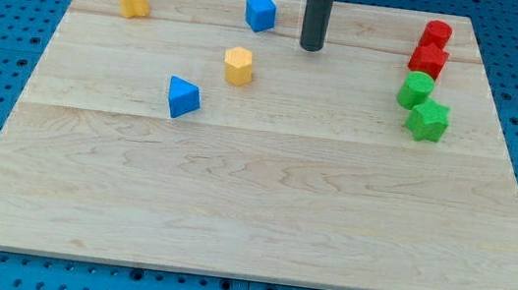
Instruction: Place the red star parallel to blue cube
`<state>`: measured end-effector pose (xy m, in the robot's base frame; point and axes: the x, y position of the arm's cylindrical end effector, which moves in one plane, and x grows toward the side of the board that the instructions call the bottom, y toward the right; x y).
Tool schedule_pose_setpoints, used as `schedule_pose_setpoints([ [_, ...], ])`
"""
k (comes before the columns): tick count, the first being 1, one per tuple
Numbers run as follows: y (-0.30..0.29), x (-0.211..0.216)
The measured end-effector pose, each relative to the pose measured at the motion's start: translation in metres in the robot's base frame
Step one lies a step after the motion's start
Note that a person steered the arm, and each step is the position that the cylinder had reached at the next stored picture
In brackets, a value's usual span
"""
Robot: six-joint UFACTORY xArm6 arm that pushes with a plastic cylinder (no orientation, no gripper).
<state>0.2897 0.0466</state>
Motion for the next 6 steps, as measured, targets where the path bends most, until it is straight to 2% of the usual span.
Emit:
schedule_pose_setpoints([
  [1, -0.015, 0.066],
  [2, 0.0, 0.119],
  [3, 0.032, 0.058],
  [4, 0.101, -0.043],
  [5, 0.146, -0.098],
  [6, 0.195, -0.072],
])
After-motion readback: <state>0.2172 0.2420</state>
